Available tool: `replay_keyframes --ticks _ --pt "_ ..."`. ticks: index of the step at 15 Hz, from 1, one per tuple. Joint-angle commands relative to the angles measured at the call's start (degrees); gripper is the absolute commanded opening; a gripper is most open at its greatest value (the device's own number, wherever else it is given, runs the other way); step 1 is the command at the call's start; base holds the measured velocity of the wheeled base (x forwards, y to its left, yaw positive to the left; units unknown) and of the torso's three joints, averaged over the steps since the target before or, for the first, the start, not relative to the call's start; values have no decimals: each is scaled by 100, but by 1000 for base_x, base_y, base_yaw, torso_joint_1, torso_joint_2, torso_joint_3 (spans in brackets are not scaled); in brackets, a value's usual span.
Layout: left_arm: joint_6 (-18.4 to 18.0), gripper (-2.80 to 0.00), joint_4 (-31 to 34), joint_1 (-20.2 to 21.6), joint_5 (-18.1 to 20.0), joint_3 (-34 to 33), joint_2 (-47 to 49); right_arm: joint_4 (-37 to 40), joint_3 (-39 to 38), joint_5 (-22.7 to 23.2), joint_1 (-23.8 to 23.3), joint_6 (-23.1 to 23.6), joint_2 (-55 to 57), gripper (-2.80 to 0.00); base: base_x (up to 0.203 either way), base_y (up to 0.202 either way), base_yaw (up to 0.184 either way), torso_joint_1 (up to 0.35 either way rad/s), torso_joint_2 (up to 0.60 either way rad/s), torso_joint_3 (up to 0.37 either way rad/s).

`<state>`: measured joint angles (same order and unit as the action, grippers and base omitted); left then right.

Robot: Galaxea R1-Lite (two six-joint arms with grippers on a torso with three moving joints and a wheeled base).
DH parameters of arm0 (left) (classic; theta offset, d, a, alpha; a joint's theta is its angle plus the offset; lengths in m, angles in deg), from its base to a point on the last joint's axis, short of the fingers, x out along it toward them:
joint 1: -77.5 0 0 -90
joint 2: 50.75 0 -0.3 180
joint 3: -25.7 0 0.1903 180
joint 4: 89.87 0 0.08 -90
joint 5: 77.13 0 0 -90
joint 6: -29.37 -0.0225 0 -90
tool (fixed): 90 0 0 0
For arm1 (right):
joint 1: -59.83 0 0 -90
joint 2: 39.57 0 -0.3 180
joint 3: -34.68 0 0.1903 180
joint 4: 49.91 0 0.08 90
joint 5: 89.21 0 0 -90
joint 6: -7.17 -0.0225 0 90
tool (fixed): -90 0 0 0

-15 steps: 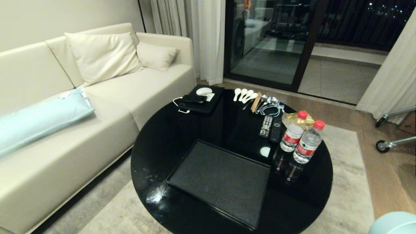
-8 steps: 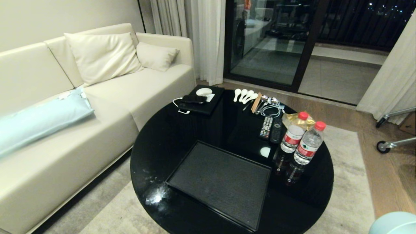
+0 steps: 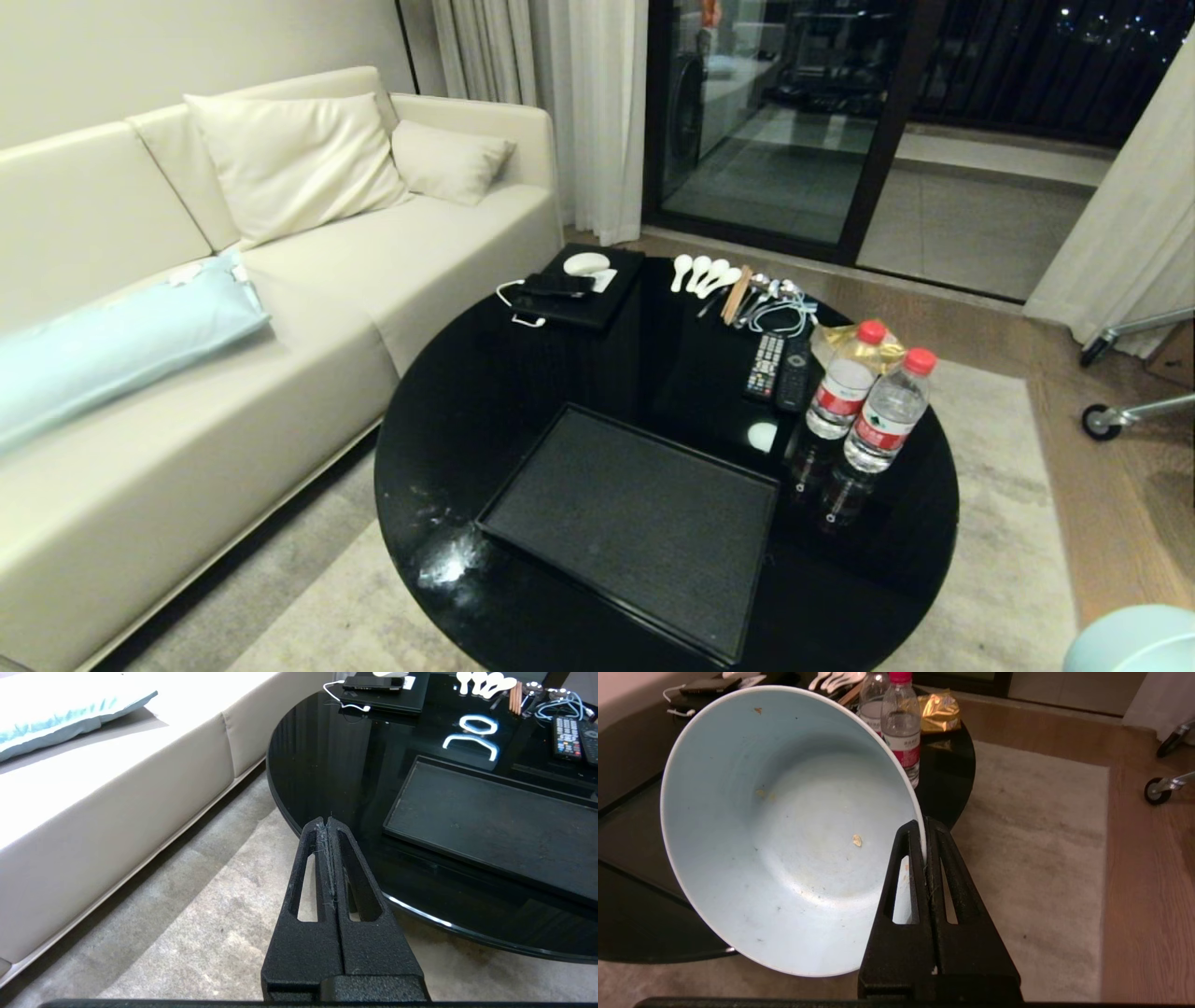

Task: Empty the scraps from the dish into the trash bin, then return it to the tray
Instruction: Put the bowl back to the table

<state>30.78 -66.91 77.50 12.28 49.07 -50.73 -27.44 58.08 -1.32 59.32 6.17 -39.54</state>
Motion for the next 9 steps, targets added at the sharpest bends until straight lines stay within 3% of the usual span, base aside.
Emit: replay_keyframes --ticks 1,5,9 --pt "8 -280 -2 0 -2 0 -2 -108 57 20 21 34 154 -280 0 0 0 0 0 0" --pt "1 -280 -2 0 -2 0 -2 -182 264 314 142 370 1262 -280 0 0 0 0 0 0" --pt "1 -280 -2 0 -2 0 -2 -1191 765 1237 1081 656 2846 -280 0 0 0 0 0 0"
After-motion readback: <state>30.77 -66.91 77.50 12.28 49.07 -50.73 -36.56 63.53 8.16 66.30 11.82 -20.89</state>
